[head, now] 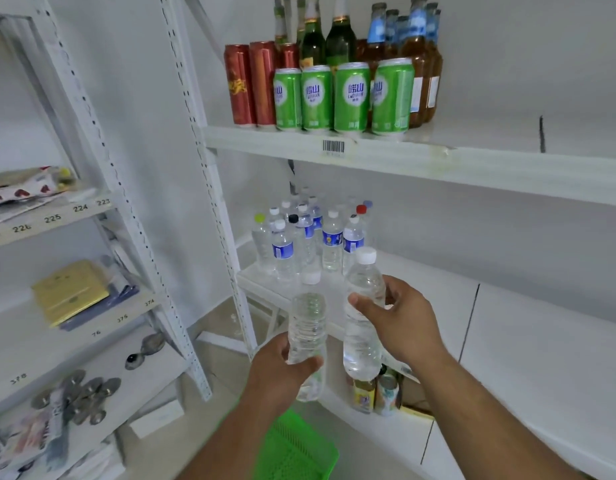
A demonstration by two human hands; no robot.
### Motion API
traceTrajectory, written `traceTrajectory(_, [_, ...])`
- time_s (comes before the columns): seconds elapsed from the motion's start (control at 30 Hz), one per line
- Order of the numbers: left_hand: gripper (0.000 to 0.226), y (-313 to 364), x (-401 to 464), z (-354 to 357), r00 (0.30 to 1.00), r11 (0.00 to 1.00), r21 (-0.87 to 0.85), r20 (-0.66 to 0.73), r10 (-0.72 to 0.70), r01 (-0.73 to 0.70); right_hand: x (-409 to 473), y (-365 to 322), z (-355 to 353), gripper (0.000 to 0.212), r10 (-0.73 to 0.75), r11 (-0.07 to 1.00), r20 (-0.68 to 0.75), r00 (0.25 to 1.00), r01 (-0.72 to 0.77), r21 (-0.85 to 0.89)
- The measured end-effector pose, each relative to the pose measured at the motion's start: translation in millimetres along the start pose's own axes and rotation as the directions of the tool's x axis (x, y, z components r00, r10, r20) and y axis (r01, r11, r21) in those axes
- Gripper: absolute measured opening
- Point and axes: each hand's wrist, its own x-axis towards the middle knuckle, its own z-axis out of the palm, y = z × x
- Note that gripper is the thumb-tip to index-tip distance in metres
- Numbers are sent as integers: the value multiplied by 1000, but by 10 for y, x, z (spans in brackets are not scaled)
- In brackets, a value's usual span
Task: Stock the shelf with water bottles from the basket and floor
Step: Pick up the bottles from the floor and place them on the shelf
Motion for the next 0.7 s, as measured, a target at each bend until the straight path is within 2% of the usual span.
traceTrajectory(0.2, [26,4,717,-99,998,999,-31,54,24,-22,534,-32,273,24,52,998,-35,998,-53,-37])
traceTrajectory(0.37, [21,-125,1427,-196,985,998,-32,162,56,-51,899,42,627,29,109,989,-113,988,-120,-91])
traceTrajectory(0.7, [27,-419,2759,-341,936,996,-3,340,89,-94,1504,105,1349,32,245,951,-274,930,-286,-118])
